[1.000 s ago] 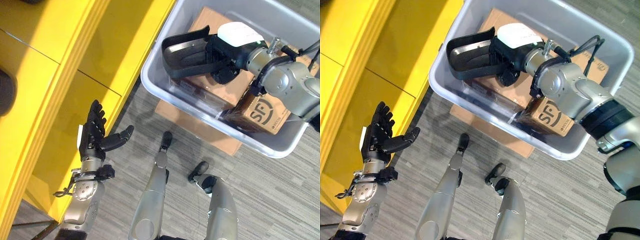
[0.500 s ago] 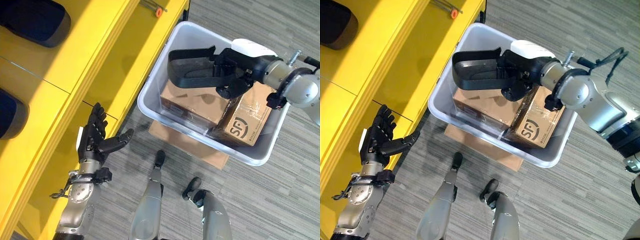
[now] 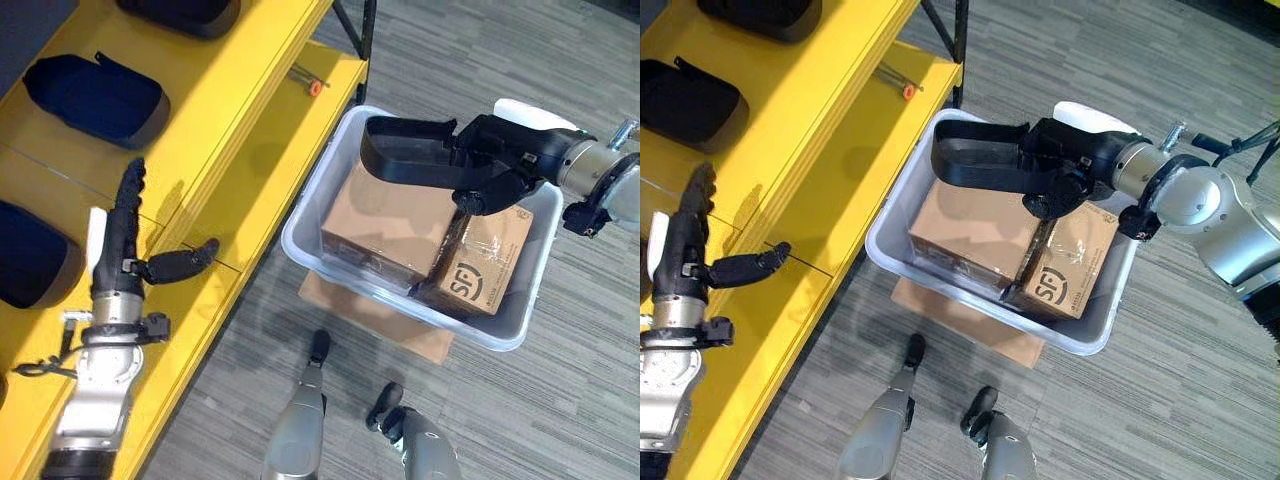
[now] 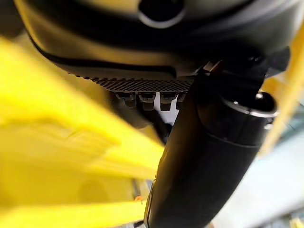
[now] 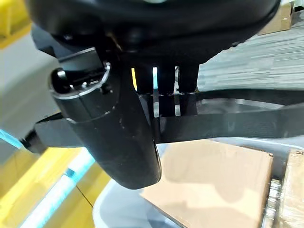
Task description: Move parts from the plastic box to the shelf.
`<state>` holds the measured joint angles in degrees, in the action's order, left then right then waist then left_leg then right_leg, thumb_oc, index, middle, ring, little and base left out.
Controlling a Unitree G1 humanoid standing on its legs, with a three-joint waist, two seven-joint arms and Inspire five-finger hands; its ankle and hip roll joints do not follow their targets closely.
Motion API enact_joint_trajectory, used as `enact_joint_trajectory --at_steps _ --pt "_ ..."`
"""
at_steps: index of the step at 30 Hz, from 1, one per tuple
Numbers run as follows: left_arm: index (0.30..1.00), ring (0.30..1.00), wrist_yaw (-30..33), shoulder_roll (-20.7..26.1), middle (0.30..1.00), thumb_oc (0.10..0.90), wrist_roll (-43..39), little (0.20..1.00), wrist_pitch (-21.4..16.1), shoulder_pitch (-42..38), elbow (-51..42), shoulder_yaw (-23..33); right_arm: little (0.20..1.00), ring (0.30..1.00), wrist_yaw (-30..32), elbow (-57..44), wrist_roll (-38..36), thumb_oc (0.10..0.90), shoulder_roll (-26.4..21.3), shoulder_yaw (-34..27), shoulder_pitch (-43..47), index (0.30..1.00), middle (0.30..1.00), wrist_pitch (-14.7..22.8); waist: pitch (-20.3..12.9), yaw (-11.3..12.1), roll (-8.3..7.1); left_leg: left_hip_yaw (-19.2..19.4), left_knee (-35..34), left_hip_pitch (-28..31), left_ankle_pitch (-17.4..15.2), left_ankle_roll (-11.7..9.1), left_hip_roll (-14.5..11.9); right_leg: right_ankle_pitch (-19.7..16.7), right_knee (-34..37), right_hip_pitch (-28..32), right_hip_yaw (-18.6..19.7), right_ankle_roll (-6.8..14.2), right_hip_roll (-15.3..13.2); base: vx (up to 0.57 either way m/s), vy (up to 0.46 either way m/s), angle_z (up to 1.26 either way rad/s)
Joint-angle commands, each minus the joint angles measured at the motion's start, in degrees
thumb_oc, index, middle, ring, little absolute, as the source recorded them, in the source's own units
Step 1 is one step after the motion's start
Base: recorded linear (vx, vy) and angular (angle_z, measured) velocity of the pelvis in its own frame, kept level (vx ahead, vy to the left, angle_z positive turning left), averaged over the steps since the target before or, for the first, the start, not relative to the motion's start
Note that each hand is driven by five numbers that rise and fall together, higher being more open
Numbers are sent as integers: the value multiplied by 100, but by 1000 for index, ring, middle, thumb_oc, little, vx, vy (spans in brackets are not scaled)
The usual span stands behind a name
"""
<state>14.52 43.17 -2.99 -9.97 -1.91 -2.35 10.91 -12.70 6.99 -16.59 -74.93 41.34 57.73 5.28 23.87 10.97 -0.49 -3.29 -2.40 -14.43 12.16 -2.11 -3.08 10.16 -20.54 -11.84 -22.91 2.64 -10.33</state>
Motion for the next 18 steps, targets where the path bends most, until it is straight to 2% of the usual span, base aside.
enact_joint_trajectory --at_steps 1,3,8,13,18 --pt "1000 1000 461 433 1000 900 452 1000 -549 56 -67 -76 300 300 141 -49 -482 400 335 -219 -267 300 300 411 -1487 -200 -398 207 -196 698 -612 -558 -574 -721 1580 982 157 634 -100 18 6 -12" --pt "1000 1000 646 554 1000 900 889 1000 -555 -55 -107 -128 300 300 121 -110 -567 400 399 -386 -527 300 300 462 -1600 -300 -373 255 -215 811 -642 -569 -600 -717 1605 1061 184 640 -91 43 17 -3" --pt "1000 1000 749 725 1000 900 1288 1000 -564 -177 -176 -253 300 300 80 -225 -641 400 484 -557 -791 300 300 507 -1721 -401 -352 315 -235 926 -670 -557 -609 -757 1642 1136 238 648 -93 38 11 -6" --pt "1000 1000 746 1091 1000 900 1978 1000 -572 -435 -300 -570 300 300 39 -270 -731 400 657 -540 -796 300 300 560 -1847 -537 -323 393 -241 1063 -732 -556 -625 -765 1675 1218 305 665 -98 28 11 -6" --pt "1000 1000 828 1233 1000 900 2341 1000 -557 -648 -342 -820 300 300 26 -288 -791 400 833 -463 -725 300 300 593 -1889 -631 -314 447 -246 1148 -782 -548 -635 -766 1683 1262 374 668 -102 26 11 -12"
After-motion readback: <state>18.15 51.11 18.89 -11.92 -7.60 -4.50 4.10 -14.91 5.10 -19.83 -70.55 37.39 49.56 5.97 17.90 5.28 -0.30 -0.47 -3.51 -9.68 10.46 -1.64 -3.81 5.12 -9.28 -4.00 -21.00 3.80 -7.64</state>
